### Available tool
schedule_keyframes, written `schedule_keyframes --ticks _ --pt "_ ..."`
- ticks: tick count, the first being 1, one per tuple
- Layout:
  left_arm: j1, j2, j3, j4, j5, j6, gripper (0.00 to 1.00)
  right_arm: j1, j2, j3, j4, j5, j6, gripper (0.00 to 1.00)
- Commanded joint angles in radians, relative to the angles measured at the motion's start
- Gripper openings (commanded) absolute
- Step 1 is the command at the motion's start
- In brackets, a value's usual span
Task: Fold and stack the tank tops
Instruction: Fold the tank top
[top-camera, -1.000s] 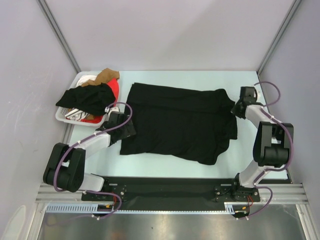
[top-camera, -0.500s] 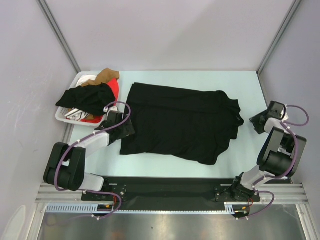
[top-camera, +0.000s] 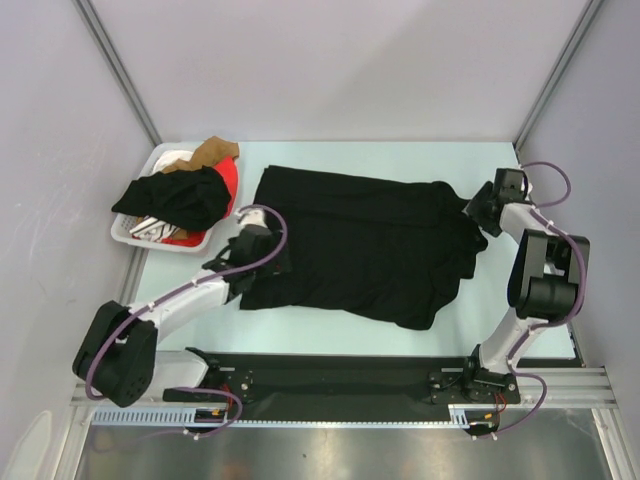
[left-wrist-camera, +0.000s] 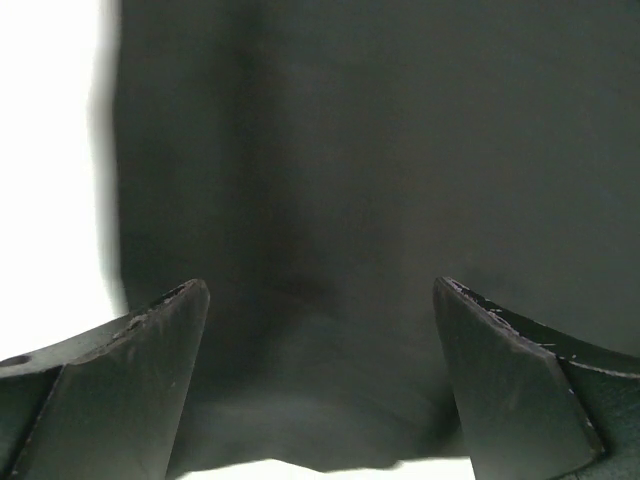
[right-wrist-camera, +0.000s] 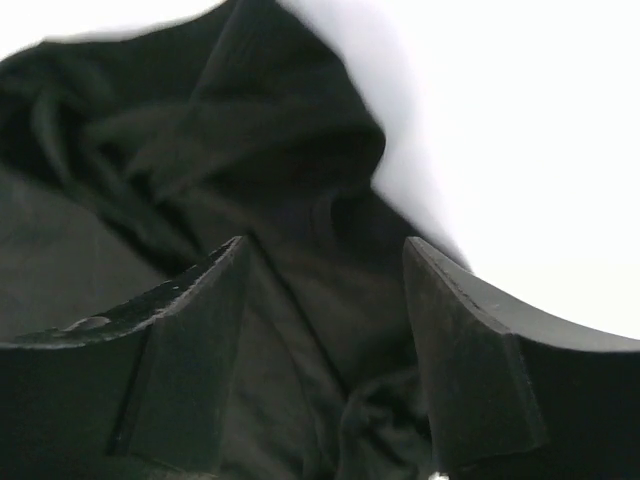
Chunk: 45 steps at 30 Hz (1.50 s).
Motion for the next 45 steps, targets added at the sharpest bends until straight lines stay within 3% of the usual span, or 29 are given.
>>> schedule_keyframes --ticks 1,3,6,7,10,14,20,21,22,24,29,32,35,38,45 --pt "-0.188 0.018 0.133 -0.015 -0.093 0.007 1.00 0.000 0.084 0.109 -0.056 0.062 -0.030 0.60" --pt "-0.318 0.067 0.199 -0.058 -0.135 -0.003 1.00 -0.005 0.141 0.177 -0.094 0.085 -0.031 0.55" --pt "-0.447 0.196 0.332 -0.074 -0.086 -0.010 1.00 -0.020 0.194 0.234 -0.116 0.086 -0.034 0.49" --pt "-0.473 0.240 0.404 -0.066 -0.063 -0.006 1.00 -0.026 0.207 0.248 -0.116 0.083 -0.031 0.34" --pt "-0.573 0.417 0.528 -0.075 0.000 0.022 1.00 -0.055 0.250 0.316 -0.147 0.076 -0.020 0.08" --pt "-0.668 0.633 0.800 -0.100 0.062 0.060 1.00 -0.088 0.248 0.354 -0.153 0.111 -0.007 0.00" --pt "-0.696 0.837 1.018 -0.072 0.184 0.114 1.00 -0.126 0.261 0.416 -0.157 0.071 0.012 0.02" --pt "-0.695 0.854 1.036 -0.071 0.185 0.129 1.00 -0.126 0.264 0.424 -0.170 0.062 0.016 0.10" --pt "-0.695 0.885 1.076 -0.083 0.183 0.140 1.00 -0.125 0.261 0.423 -0.174 0.054 0.018 0.31" --pt "-0.693 0.925 1.130 -0.110 0.172 0.157 1.00 -0.116 0.219 0.372 -0.161 0.033 0.015 0.41" --pt "-0.676 1.047 1.279 -0.199 0.154 0.135 1.00 -0.114 0.101 0.234 -0.075 -0.018 0.024 0.45" --pt "-0.667 1.090 1.314 -0.200 0.175 0.123 0.97 -0.112 0.107 0.240 -0.082 -0.070 0.004 0.45" --pt "-0.664 1.130 1.360 -0.210 0.177 0.120 0.90 -0.100 0.150 0.286 -0.118 -0.093 -0.013 0.47" --pt "-0.659 1.155 1.402 -0.229 0.172 0.112 0.81 -0.076 0.172 0.300 -0.121 -0.098 -0.031 0.54" --pt "-0.647 1.166 1.412 -0.206 0.197 0.123 0.42 -0.054 0.238 0.311 -0.139 -0.133 -0.036 0.54"
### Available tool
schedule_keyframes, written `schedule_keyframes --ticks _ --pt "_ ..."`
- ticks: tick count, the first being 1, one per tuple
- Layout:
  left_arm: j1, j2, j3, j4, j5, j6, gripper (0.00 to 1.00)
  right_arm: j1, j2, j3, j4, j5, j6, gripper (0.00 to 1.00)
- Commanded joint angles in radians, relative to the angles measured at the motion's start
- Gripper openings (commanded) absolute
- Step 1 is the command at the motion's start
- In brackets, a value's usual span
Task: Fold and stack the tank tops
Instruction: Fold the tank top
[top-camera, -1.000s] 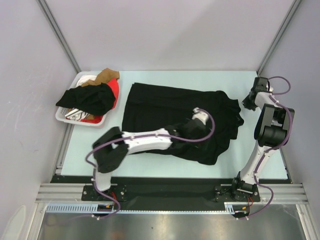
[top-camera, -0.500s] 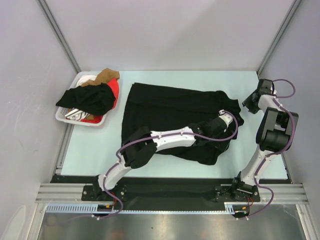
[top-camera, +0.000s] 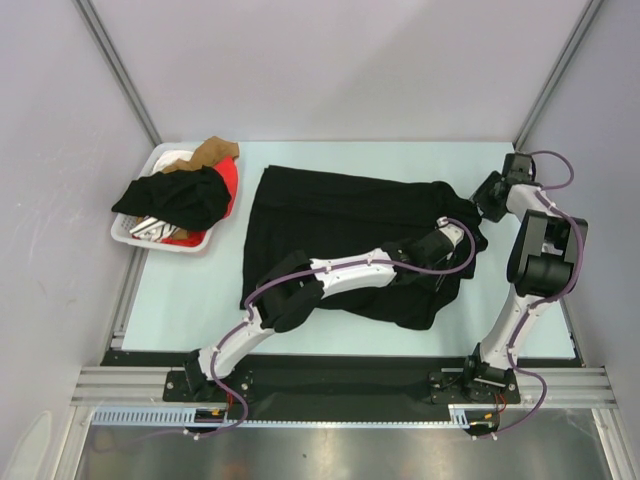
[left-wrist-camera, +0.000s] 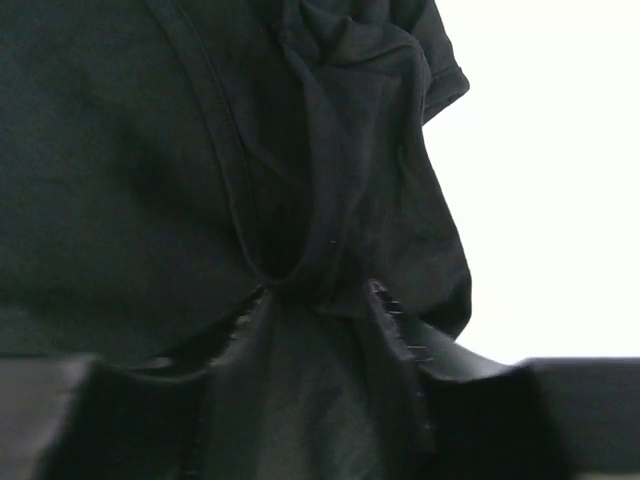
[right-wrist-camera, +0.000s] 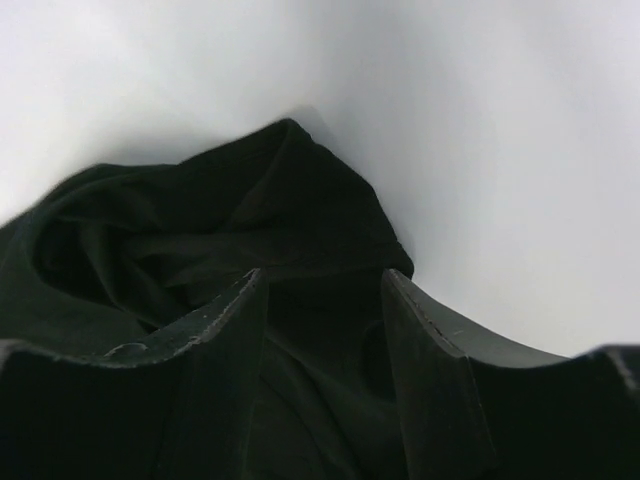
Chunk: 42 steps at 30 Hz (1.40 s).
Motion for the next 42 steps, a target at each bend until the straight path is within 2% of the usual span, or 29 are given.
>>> schedule_keyframes --ticks 1,2,4,5,6,7,8,11,15,22,23,24,26,27,31,32,34,38,42 --pt "0.007 0.009 0.046 0.012 0.027 0.016 0.37 0.005 0.036 0.026 -0.010 -0.031 -0.017 0.54" --pt "0.007 0.005 0.046 0.015 0.030 0.023 0.32 0.007 0.051 0.029 -0.008 -0.035 -0.017 0.53" --pt "0.007 -0.011 0.040 0.013 0.042 0.028 0.25 0.008 0.068 0.038 -0.005 -0.048 -0.012 0.45" --pt "0.006 -0.017 0.036 0.013 0.047 0.034 0.23 0.012 0.083 0.058 -0.008 -0.051 -0.010 0.40" --pt "0.003 -0.026 0.032 0.013 0.050 0.039 0.22 0.013 0.094 0.072 -0.016 -0.049 -0.009 0.29" --pt "0.001 -0.044 0.020 0.015 0.048 0.042 0.22 0.015 0.100 0.086 -0.031 -0.043 -0.012 0.24" --pt "-0.003 -0.054 0.013 0.015 0.045 0.052 0.22 0.016 0.112 0.107 -0.034 -0.037 -0.010 0.12" --pt "-0.016 -0.081 0.001 0.015 0.028 0.071 0.23 0.019 0.123 0.146 -0.059 0.004 -0.012 0.01" --pt "-0.023 -0.094 0.007 0.000 0.017 0.082 0.27 0.022 0.139 0.222 -0.089 0.081 -0.017 0.00" --pt "-0.033 -0.106 0.001 -0.002 0.027 0.094 0.27 0.009 0.172 0.344 -0.119 0.158 -0.018 0.00" --pt "-0.034 -0.107 0.001 0.004 0.028 0.100 0.28 0.007 0.172 0.347 -0.111 0.153 -0.017 0.03" --pt "-0.039 -0.109 0.001 0.006 0.028 0.101 0.28 0.002 0.172 0.354 -0.113 0.138 -0.017 0.15" --pt "-0.046 -0.115 0.001 0.015 0.034 0.108 0.31 -0.002 0.162 0.364 -0.135 0.126 -0.017 0.49" --pt "-0.049 -0.118 -0.002 0.021 0.034 0.108 0.33 -0.001 0.148 0.357 -0.155 0.123 -0.018 0.52" --pt "-0.053 -0.164 -0.034 0.044 0.027 0.079 0.52 0.007 -0.013 0.180 -0.120 0.088 -0.023 0.58" --pt "-0.053 -0.179 -0.052 0.059 0.015 0.065 0.58 0.008 -0.092 0.090 -0.113 0.075 -0.020 0.59" --pt "-0.043 -0.224 -0.138 0.088 0.001 0.027 0.62 0.012 -0.172 0.004 -0.096 0.063 -0.001 0.59" --pt "-0.007 -0.409 -0.356 0.203 -0.038 -0.043 0.71 0.030 -0.357 -0.234 -0.057 0.020 0.026 0.59" --pt "0.056 -0.552 -0.603 0.259 -0.039 -0.099 0.77 0.094 -0.513 -0.377 -0.093 0.078 0.057 0.59"
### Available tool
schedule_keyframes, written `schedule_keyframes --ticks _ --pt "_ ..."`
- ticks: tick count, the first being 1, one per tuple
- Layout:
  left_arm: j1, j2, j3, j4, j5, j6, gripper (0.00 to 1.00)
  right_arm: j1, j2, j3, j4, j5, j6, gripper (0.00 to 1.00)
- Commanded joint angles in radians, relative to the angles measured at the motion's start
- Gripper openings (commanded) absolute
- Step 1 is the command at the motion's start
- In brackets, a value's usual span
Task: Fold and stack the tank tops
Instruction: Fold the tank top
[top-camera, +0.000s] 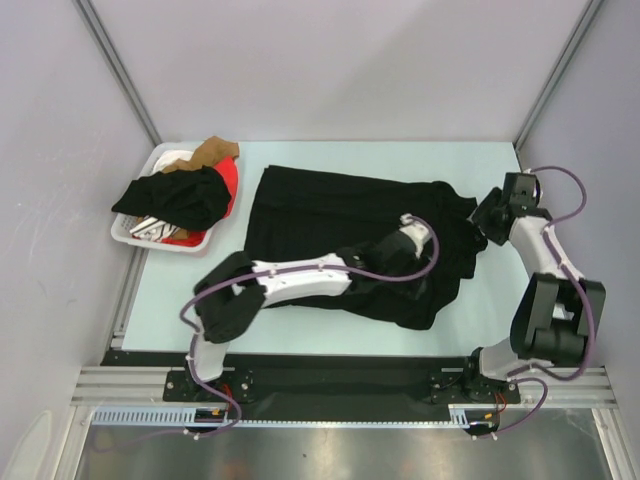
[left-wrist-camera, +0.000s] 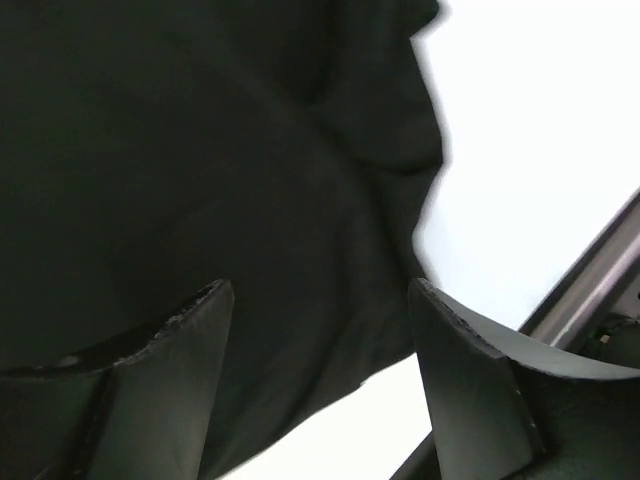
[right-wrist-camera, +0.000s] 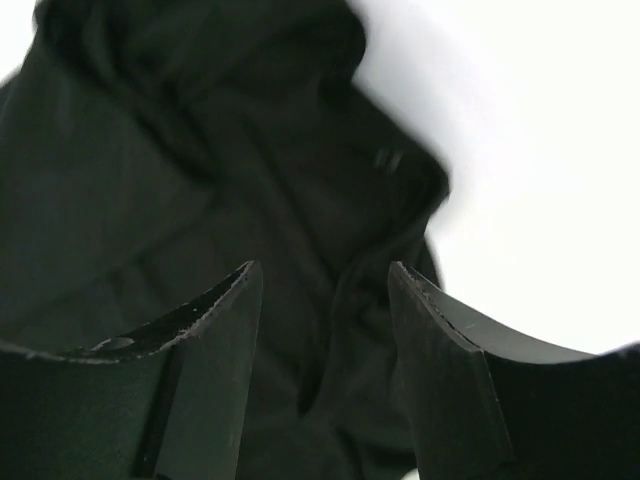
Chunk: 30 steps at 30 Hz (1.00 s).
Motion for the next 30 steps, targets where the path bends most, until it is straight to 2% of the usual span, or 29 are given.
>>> schedule_keyframes --ticks 1,6,12,17,24,30 --pt "0.090 -0.168 -0.148 0.104 -0.030 -0.095 0.77 0.059 -0.101 -0.103 -0.003 0.021 0.050 0.59" --pt "0.182 -0.335 -0.368 0.135 -0.058 -0.126 0.77 0.168 -0.126 -0.165 -0.055 0.076 0.101 0.61" --pt "0.263 -0.468 -0.514 0.119 -0.076 -0.141 0.77 0.269 -0.095 -0.192 -0.044 0.105 0.141 0.61" --pt "0.306 -0.573 -0.573 0.081 -0.113 -0.132 0.78 0.323 -0.054 -0.169 -0.101 0.176 0.158 0.60" --pt "0.377 -0.679 -0.656 0.049 -0.133 -0.132 0.78 0.367 -0.086 -0.203 -0.135 0.256 0.182 0.61" --pt "0.437 -0.732 -0.688 0.029 -0.125 -0.115 0.80 0.372 -0.078 -0.220 -0.121 0.268 0.184 0.56"
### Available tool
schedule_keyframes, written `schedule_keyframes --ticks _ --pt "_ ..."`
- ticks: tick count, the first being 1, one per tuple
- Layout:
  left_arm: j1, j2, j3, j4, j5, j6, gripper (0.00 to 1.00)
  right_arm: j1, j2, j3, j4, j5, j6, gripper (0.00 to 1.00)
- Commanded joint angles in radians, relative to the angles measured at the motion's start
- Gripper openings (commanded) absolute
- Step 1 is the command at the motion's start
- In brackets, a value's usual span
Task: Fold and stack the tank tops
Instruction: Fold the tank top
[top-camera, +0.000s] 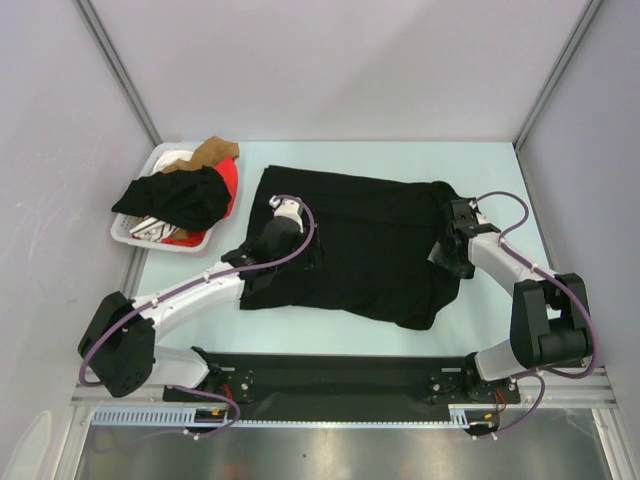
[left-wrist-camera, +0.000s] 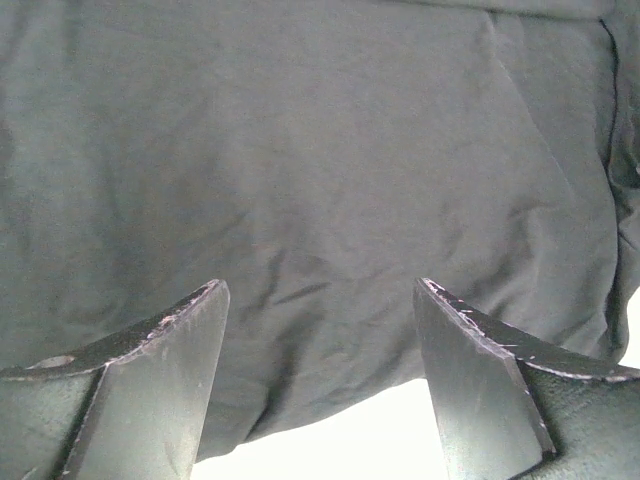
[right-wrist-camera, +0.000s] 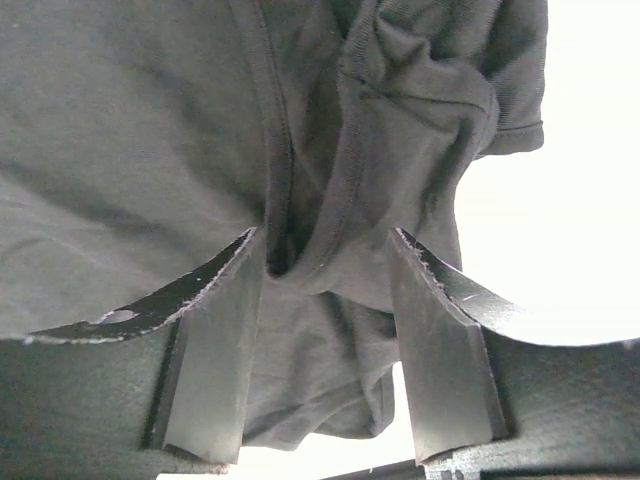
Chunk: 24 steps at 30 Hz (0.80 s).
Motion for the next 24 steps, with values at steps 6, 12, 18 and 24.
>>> schedule_keyframes --ticks 6,12,18,24 --pt "0.066 -0.097 -0.052 -0.025 -0.009 0.010 0.80 0.005 0.007 -0.008 0.004 0.051 0.010 0.10" --pt "0.098 -0.121 -0.086 -0.019 0.005 0.010 0.80 -0.101 -0.178 -0.094 -0.044 0.110 0.077 0.00" --pt "0.122 -0.135 -0.101 -0.036 0.005 -0.021 0.80 -0.377 -0.408 -0.188 -0.093 0.077 0.128 0.00" --pt "0.165 -0.196 -0.147 -0.086 -0.013 -0.047 0.81 -0.521 -0.481 -0.260 -0.116 0.054 0.177 0.00"
